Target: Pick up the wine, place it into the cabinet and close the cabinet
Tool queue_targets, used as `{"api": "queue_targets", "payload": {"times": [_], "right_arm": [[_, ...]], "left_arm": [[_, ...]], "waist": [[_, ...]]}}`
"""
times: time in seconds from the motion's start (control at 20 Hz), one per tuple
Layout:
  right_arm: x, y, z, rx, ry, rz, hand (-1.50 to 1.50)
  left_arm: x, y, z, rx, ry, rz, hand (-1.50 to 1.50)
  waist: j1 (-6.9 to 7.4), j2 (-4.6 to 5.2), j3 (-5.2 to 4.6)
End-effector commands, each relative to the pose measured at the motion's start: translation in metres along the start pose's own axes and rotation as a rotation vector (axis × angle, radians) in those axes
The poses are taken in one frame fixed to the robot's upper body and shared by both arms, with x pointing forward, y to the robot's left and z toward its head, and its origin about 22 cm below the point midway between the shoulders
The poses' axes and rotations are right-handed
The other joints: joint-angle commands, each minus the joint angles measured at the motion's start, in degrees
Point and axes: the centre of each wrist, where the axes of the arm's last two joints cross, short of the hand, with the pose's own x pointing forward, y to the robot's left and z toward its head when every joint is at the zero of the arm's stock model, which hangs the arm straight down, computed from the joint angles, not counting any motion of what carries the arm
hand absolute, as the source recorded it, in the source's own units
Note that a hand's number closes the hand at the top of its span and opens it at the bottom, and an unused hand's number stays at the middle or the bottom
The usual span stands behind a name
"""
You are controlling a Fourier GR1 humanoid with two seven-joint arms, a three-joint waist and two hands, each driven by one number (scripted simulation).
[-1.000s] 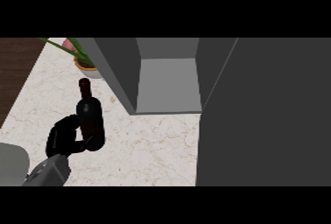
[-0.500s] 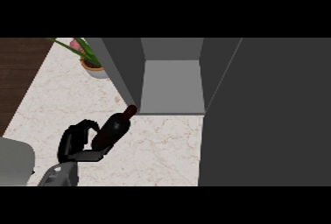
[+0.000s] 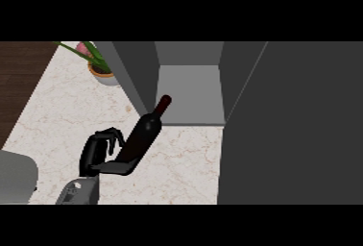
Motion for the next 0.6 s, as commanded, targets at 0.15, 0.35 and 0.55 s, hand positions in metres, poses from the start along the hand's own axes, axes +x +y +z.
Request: {"api": "queue_targets", "payload": {"times": [0.15,0.35,0.55], "right_arm": [[0.028,0.008,0.018,0.035,-0.029,-0.070,-1.50],[0.020,-0.001,0.022,0.006,-0.032,-0.068,-1.50],[0.016,0.000,0.022,0.020,-0.027,-0.061,-1.50]], "left_arm": [[0.041,-0.052,-0.036,0.013,0.021,-0.027,1.50],[0.056,-0.066,-0.040,-0.030,0.036,-0.048,1.50],[0.072,-0.092,-0.072,-0.038,0.019,-0.167,1.50]], "waist": [[-0.87,0.17,-0.17],[-0.69,0.20,-0.15],[-1.26,0.30,-0.15]]}}
